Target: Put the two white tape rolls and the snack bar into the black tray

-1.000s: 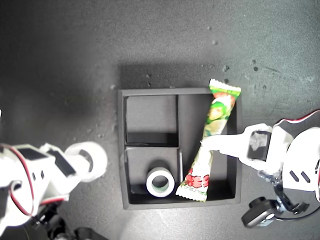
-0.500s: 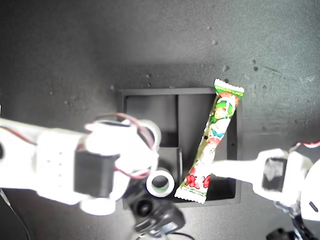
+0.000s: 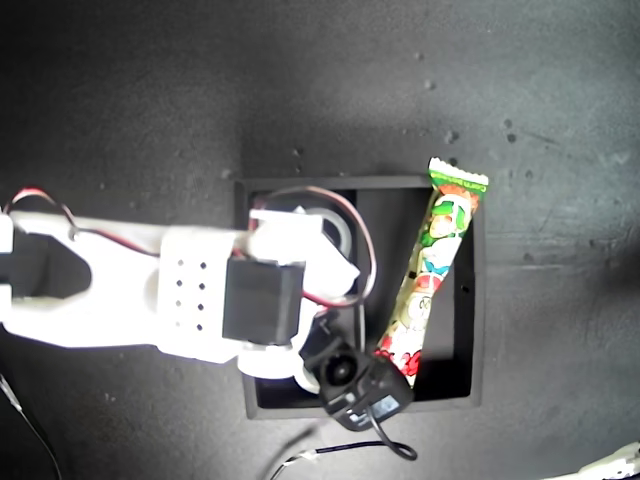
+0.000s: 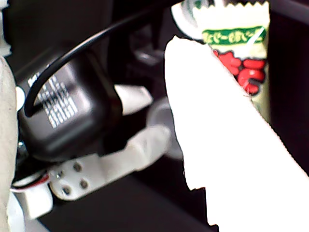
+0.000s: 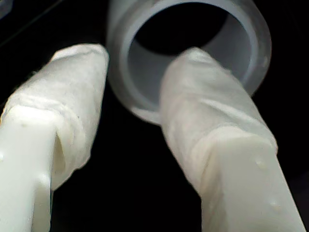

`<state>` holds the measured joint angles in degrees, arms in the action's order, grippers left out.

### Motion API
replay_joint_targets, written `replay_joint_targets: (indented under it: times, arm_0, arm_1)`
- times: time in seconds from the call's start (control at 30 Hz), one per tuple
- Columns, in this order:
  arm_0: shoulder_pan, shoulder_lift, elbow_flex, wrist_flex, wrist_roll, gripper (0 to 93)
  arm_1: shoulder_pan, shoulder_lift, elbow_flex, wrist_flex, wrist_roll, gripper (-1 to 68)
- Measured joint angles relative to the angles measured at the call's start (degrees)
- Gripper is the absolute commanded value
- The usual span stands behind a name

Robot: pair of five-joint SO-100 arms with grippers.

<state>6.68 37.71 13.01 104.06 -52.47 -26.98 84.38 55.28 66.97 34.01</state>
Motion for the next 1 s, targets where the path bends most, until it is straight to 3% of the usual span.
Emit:
replay_joint_targets:
  times: [0.07, 0.27, 0.4, 0.57, 0.77, 0.93, 1.0]
  arm_0:
    - [-0.53, 0.97, 1.58, 0.00, 0.00, 11.3]
    - [-4.31, 14.59, 11.87, 0.00, 0.44, 0.1]
    - [-7.38, 31.55, 24.08, 0.00, -0.44, 0.1]
    - [-10.72, 59.85, 45.88, -0.35, -3.52, 0.1]
    - [-11.43, 96.33, 84.38, -13.18, -8.61, 0.1]
    - [-7.29, 126.39, 122.08, -29.71, -14.59, 0.1]
    - [-5.45, 136.93, 135.18, -31.90, -17.23, 0.1]
  arm_1:
    - [1.32, 0.00, -0.18, 1.32, 3.96, -0.1]
    - [10.72, 0.09, -0.79, 9.58, 24.70, -0.4]
    - [17.84, 7.91, 3.87, 13.62, 40.08, -0.4]
    - [21.88, 35.07, 29.27, 4.13, 50.36, -0.5]
    - [25.05, 68.47, 70.66, -8.88, 51.68, -0.5]
    - [25.58, 95.89, 101.34, -13.54, 50.01, -0.4]
    - [26.02, 103.89, 111.09, -13.71, 48.87, -0.4]
